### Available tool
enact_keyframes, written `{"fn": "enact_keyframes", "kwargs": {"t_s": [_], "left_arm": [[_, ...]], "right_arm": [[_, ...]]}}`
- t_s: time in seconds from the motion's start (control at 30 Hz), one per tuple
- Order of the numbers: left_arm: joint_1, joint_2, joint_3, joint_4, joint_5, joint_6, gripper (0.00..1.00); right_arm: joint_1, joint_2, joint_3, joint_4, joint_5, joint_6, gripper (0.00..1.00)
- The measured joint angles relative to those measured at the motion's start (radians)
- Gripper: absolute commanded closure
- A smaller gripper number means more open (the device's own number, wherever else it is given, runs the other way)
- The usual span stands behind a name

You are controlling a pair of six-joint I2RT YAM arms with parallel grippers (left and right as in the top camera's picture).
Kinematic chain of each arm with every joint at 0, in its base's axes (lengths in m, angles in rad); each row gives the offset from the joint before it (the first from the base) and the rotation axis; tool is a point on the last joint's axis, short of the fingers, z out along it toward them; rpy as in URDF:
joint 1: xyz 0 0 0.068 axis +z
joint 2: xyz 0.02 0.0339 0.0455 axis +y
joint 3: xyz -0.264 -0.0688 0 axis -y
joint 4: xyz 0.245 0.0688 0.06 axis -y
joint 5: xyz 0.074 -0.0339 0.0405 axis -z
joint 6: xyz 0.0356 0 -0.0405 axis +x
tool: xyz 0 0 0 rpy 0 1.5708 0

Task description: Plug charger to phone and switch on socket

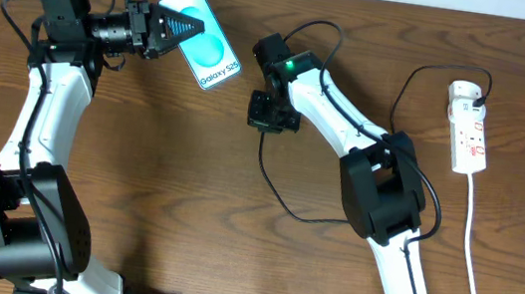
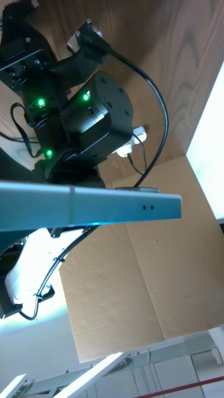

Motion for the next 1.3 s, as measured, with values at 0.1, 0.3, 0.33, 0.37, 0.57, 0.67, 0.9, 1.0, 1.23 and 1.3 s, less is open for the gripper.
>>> {"fn": "enact_keyframes", "kwargs": {"t_s": [0.1,0.3,0.33,0.37,0.57,0.67,0.9,1.0,1.23,1.3], "left_arm": [[0.000,0.000,0.000,0.000,0.000,0.000,0.93],[0.000,0.000,0.000,0.000,0.000,0.000,0.93],[0.000,0.000,0.000,0.000,0.000,0.000,0.93],[0.000,0.000,0.000,0.000,0.000,0.000,0.92],[0.000,0.000,0.000,0.000,0.000,0.000,0.93],[0.000,0.000,0.000,0.000,0.000,0.000,0.92],[0.000,0.000,0.000,0.000,0.000,0.000,0.93],[0.005,0.000,0.000,0.000,0.000,0.000,0.93],[0.022,0.000,0.000,0.000,0.000,0.000,0.93],[0.023,0.000,0.000,0.000,0.000,0.000,0.93]], "right_arm": [[0.000,0.000,0.000,0.000,0.000,0.000,0.99],[0.000,0.000,0.000,-0.017,-0.015,-0.009,0.99],[0.000,0.000,0.000,-0.023,-0.022,-0.016,0.99],[0.000,0.000,0.000,-0.028,-0.029,-0.025,0.99],[-0.005,0.000,0.000,-0.070,-0.072,-0.085,0.99],[-0.013,-0.005,0.000,-0.094,-0.082,-0.111,0.99],[-0.036,-0.140,-0.009,-0.163,-0.086,-0.183,0.99],[-0.043,-0.260,-0.009,-0.198,-0.089,-0.223,0.99],[-0.049,-0.512,-0.008,-0.263,-0.156,-0.388,0.99],[-0.053,-0.562,-0.008,-0.275,-0.221,-0.457,0.99]]}}
